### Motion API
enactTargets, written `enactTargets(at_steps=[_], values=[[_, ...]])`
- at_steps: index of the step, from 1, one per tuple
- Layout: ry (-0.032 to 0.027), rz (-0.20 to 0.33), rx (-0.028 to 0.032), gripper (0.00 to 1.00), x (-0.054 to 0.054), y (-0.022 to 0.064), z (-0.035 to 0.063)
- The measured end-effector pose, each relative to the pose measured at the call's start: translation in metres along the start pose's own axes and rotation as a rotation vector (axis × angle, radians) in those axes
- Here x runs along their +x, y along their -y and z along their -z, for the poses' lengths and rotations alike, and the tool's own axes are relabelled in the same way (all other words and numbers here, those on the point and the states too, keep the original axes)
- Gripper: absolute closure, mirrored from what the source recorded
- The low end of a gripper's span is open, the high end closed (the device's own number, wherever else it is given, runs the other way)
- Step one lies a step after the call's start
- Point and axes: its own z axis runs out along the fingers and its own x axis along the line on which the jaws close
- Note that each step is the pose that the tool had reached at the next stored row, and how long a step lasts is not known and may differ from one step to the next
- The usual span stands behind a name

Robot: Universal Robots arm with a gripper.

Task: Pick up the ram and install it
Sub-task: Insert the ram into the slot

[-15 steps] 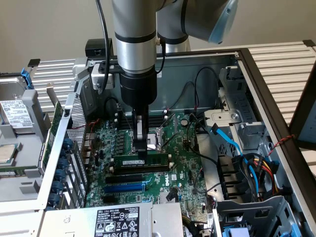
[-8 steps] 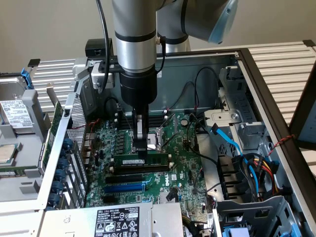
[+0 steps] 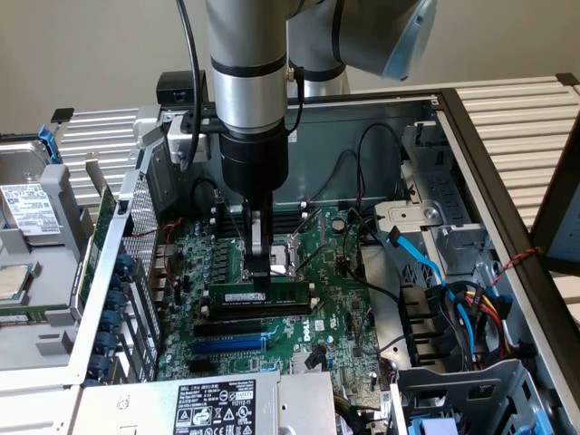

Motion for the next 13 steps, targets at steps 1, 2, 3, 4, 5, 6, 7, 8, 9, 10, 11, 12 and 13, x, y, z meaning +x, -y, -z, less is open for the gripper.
enactTargets(at_steps=[1,2,3,4,5,6,7,8,9,10,11,12,13], values=[[-0.0003,0.0,0.0,0.88,0.0,0.0,0.0002],[-0.0012,0.0,0.0004,0.88,0.0001,0.0001,0.001],[-0.0016,0.0,0.0005,0.88,0.0001,0.0001,0.0015],[-0.002,0.0,0.0002,0.88,0.0002,0.0001,0.0018],[-0.0026,0.0,0.0003,0.88,0.0002,0.0,0.002],[-0.003,0.0,0.0004,0.88,0.0003,0.0,0.0021],[-0.0034,0.0,0.0004,0.88,0.0003,0.0,0.0022],[-0.0039,0.0,0.0003,0.88,0.0003,0.0,0.0023],[-0.0042,0.0,0.0002,0.88,0.0003,0.0,0.0023],[-0.0043,0.0,0.0002,0.88,0.0003,0.0,0.0023],[-0.0044,0.0,0.0002,0.88,0.0003,0.0,0.0023],[-0.0043,0.0,0.0003,0.88,0.0003,0.0,0.0023],[-0.0044,0.0,0.0006,0.88,0.0003,0.0,0.0023]])
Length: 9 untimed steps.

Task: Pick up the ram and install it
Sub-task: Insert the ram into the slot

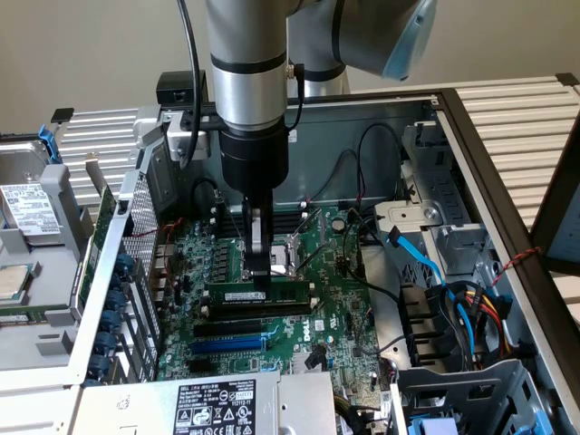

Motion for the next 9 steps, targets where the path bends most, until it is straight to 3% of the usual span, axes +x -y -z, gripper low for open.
enactTargets(at_steps=[9], values=[[-0.0034,-0.001,0.0033,0.88,-0.0001,-0.0009,0.0]])
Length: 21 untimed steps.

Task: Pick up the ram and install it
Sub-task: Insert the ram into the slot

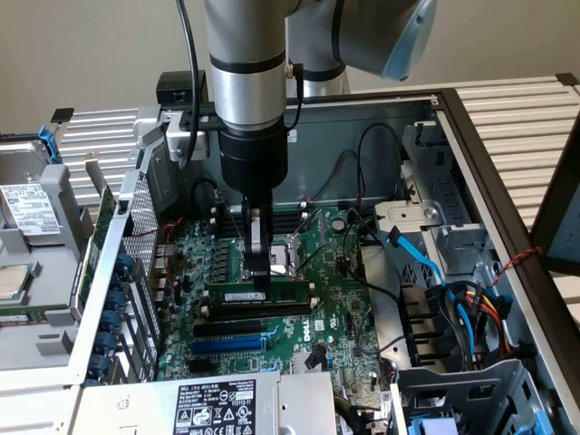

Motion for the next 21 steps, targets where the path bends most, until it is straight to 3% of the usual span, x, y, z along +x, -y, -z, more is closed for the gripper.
enactTargets(at_steps=[15,16,18,21], values=[[-0.001,-0.001,0.0001,0.88,-0.0001,0.0,0.0],[-0.0018,-0.002,0.0019,0.88,-0.0001,-0.0001,-0.0001],[-0.0054,-0.004,0.0147,0.88,-0.0002,-0.0001,-0.0001],[-0.007,-0.004,0.0164,0.88,-0.0002,0.0,-0.0001]])
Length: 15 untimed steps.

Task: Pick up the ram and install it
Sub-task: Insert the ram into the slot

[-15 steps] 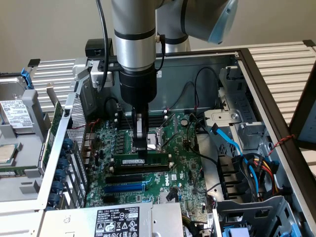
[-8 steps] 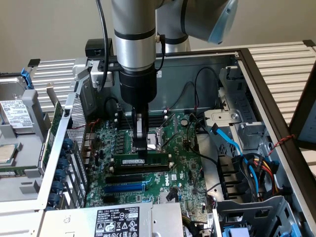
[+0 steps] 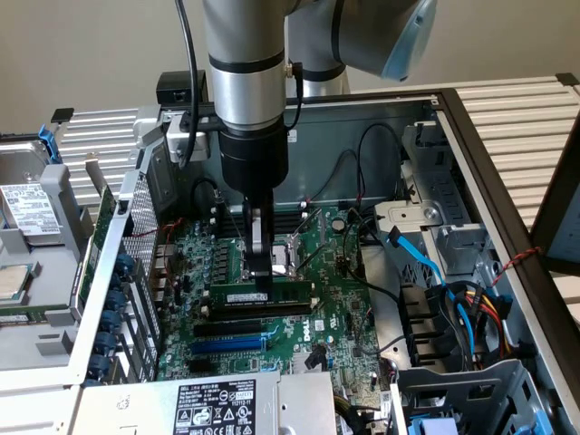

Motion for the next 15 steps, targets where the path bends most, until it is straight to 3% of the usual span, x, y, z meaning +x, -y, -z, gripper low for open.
enactTargets(at_steps=[5,11,15], values=[[-0.0002,0.0,-0.0001,0.88,0.0,0.0,0.0001],[-0.012,-0.001,0.0064,0.88,-0.0004,0.0001,0.0044],[-0.0136,-0.001,0.0087,0.88,-0.0003,-0.0001,0.0045]])
